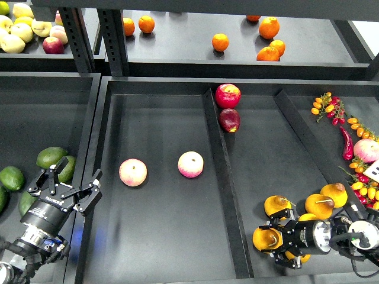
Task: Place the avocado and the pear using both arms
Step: 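Open the right gripper and withdraw it from the pear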
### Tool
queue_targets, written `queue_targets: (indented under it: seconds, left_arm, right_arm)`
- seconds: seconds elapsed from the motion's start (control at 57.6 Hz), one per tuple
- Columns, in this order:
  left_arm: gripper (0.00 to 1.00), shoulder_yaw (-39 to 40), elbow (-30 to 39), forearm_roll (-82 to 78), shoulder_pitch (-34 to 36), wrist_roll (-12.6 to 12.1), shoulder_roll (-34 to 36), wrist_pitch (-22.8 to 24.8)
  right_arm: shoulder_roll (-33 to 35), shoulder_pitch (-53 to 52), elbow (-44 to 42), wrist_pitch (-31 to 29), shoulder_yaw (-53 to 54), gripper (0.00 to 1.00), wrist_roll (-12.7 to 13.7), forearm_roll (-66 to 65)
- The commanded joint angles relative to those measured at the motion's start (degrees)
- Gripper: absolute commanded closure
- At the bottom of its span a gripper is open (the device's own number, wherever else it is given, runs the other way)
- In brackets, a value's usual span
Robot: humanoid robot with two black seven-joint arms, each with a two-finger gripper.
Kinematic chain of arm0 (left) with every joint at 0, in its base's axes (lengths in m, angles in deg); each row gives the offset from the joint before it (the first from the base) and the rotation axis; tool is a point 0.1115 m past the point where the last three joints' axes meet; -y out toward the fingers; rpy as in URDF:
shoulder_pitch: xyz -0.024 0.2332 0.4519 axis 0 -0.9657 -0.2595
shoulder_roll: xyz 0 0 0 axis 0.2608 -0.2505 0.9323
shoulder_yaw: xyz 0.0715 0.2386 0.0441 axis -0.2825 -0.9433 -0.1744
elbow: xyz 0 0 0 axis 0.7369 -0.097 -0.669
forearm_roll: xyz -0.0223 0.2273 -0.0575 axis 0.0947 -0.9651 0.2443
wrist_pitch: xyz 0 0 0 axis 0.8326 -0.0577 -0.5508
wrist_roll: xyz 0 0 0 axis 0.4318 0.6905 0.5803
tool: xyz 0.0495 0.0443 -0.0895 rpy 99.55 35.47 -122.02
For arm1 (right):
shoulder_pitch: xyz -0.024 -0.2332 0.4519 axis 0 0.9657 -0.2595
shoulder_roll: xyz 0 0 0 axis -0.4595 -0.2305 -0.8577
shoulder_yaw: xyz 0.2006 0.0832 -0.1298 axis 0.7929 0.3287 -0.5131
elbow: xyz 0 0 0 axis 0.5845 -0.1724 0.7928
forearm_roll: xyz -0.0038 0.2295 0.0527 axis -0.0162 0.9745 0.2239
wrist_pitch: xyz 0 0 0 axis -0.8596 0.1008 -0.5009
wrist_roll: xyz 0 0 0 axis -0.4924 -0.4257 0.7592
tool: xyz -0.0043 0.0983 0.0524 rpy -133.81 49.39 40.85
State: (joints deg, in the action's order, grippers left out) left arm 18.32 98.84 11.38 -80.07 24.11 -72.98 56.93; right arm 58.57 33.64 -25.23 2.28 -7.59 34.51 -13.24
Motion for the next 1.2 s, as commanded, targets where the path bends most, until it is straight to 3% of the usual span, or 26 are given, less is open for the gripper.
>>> queue_targets:
  seconds: [0.0, 0.677, 0.938, 1.042, 1.181]
  left_arm:
    - [0.01, 0.1, -0.1, 0.0, 0.0, 0.0, 0.0, 0.0]
    - [0.01, 0.1, 0.5, 0.0, -0.9, 0.0, 0.0, 0.0]
    - [0.01, 0.1, 0.5, -0.1, -1.0, 0.0, 0.0, 0.0]
    - [0.01, 0.1, 0.5, -0.1, -1.1, 0.0, 0.0, 0.0]
    - [0.01, 0.1, 0.4, -0.1, -1.1, 0.0, 0.0, 0.0]
  right_arm:
    - [-0.5, 0.0, -0.2, 0.1, 0.0, 0.47, 0.0, -0.6]
    - [-0.4, -0.2, 1.0, 0.8, 1.1, 0.22, 0.0, -0.4]
    - [-0.7, 1.6, 2.2, 0.8, 11.2, 0.12, 0.0, 0.1]
    - [-3.7, 3.0, 2.8, 0.7, 20.1, 0.07, 0.0, 0.7]
    - [-7.5, 5.3, 3.7, 0.8, 30.1, 0.06, 0.0, 0.6]
